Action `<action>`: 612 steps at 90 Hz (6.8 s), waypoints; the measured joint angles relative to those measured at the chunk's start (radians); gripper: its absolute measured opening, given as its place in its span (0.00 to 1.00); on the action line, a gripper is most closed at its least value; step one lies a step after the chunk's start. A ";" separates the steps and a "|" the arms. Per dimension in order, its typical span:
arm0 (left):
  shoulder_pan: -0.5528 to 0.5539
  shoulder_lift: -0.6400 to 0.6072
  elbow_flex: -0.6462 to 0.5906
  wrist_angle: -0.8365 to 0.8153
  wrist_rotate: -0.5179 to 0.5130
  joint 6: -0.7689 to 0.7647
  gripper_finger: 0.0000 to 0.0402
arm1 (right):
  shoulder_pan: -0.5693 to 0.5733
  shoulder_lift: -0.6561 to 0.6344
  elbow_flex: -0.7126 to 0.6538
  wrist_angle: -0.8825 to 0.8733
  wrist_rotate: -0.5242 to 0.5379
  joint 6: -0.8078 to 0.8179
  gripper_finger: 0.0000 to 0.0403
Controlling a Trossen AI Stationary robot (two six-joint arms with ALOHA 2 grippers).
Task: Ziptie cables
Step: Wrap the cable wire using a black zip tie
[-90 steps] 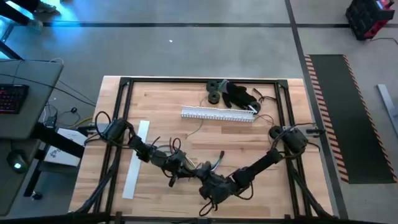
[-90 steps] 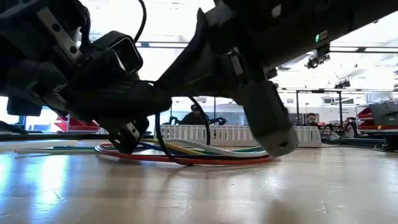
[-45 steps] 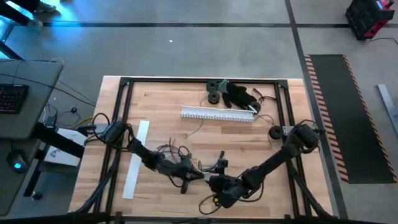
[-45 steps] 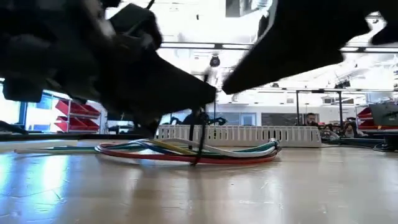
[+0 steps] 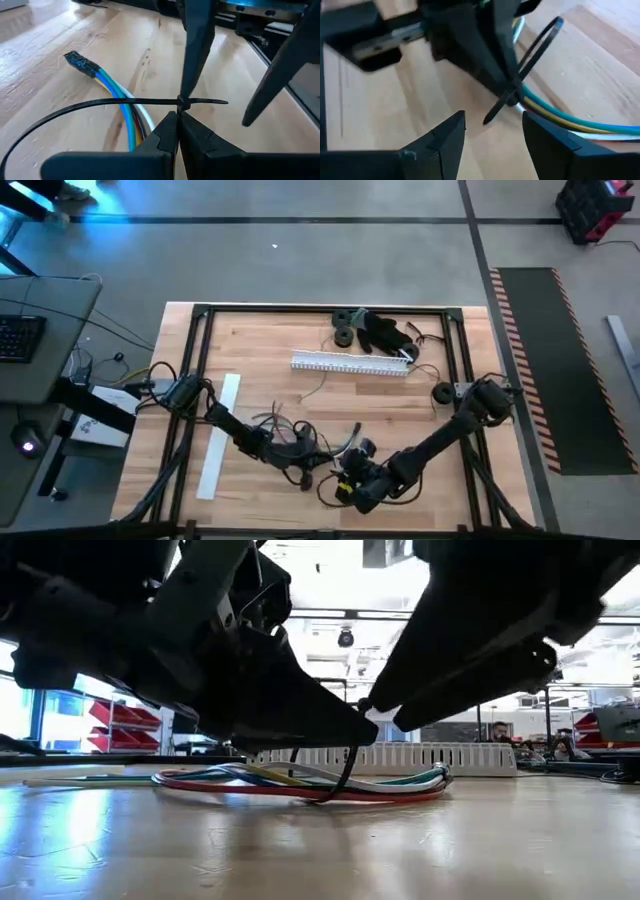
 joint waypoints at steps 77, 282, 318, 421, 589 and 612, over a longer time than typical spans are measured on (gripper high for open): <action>0.025 -0.026 0.000 -0.033 0.141 0.094 0.30 | -0.031 0.001 0.013 0.007 0.075 -0.033 0.00; -0.013 -0.258 0.002 -0.412 0.147 0.446 0.32 | -0.037 0.011 0.015 0.139 -0.012 -0.419 0.00; 0.029 -0.257 0.002 -0.402 0.229 0.489 0.16 | -0.036 0.011 0.015 0.139 -0.003 -0.419 0.00; 0.055 -0.256 0.001 -0.413 0.283 0.504 0.00 | 0.243 0.095 0.014 0.068 0.013 0.012 0.00; 0.170 -0.258 0.001 -0.403 0.612 0.663 0.00 | 0.241 0.140 0.078 0.363 0.404 -0.207 0.03; 0.170 -0.252 0.001 -0.435 0.616 0.663 0.00 | 0.145 0.178 0.077 0.410 0.411 -0.473 0.31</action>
